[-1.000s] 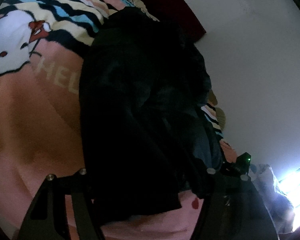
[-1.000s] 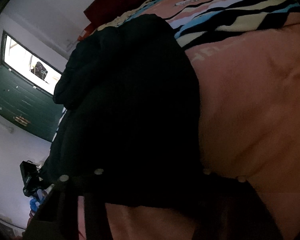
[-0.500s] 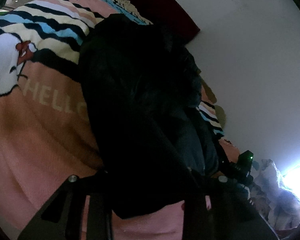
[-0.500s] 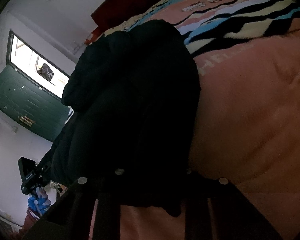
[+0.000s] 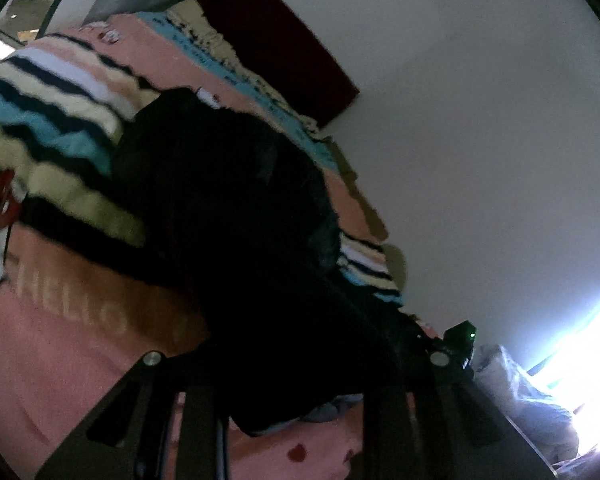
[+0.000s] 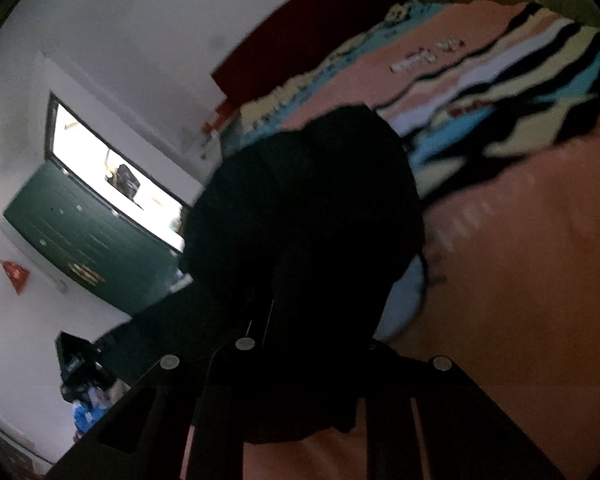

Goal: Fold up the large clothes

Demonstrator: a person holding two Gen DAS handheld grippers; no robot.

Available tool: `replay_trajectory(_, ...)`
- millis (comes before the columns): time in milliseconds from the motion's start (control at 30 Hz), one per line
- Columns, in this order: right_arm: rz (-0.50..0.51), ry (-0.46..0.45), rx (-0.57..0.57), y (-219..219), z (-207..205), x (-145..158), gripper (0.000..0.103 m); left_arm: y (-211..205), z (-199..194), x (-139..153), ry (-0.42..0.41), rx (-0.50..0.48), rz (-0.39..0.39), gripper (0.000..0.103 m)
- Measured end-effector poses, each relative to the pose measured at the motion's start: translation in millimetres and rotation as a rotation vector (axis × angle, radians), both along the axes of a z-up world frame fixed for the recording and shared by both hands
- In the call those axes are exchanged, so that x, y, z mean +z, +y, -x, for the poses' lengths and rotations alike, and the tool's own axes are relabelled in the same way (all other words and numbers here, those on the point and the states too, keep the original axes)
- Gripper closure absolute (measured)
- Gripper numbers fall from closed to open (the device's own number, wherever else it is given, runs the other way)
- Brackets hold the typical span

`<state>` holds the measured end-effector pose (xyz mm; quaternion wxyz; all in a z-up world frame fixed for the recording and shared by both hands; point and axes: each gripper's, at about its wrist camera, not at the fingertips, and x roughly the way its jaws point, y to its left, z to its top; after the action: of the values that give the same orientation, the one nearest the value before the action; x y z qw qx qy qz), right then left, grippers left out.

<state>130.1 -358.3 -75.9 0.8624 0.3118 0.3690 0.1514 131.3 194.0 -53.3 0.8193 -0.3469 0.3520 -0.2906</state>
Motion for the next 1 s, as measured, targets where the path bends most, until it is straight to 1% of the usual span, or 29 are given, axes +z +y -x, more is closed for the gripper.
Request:
replay_trajectory(167,-0.058,-0.036,-0.011,-9.7,-16.0,18.9,0.085,6.9,-19.7,19.4,-0.012,-0.009,0.065,0.081)
replay_trajectory(367,-0.173,-0.051,-0.048,-25.9,-45.3,34.5,0.085,22.2,-57.2,35.8,0.01,0.009,0.172,0.081)
replay_trajectory(467,-0.234,-0.036,-0.096,-32.8,-66.5,40.6,0.085,27.1,-86.6,48.2,0.017,0.039,0.181,0.081)
replay_trajectory(500,-0.237,-0.038,-0.108,-32.5,-74.9,45.2,0.085,27.7,-96.5,52.2,0.015,0.044,0.177,0.081)
replay_trajectory(567,-0.217,-0.045,-0.123,-29.1,-94.4,56.7,0.085,26.7,-117.8,60.7,0.006,0.051,0.154,0.081)
replay_trajectory(633,-0.166,-0.058,-0.141,-23.6,-115.0,69.0,0.084,25.3,-144.0,68.5,-0.001,0.059,0.126,0.08)
replay_trajectory(733,-0.098,-0.07,-0.171,-17.5,-143.7,79.0,0.084,24.0,-181.5,74.9,0.002,0.075,0.097,0.08)
replay_trajectory(767,-0.077,-0.07,-0.182,-14.5,-159.1,80.7,0.084,23.4,-195.8,75.2,0.01,0.084,0.09,0.08)
replay_trajectory(900,-0.004,-0.051,-0.211,-6.3,-209.5,77.4,0.084,18.8,-254.5,68.1,0.047,0.115,0.057,0.08)
replay_trajectory(1000,0.032,-0.015,-0.241,-0.4,-251.7,66.0,0.084,12.4,-301.7,59.3,0.069,0.131,0.014,0.078)
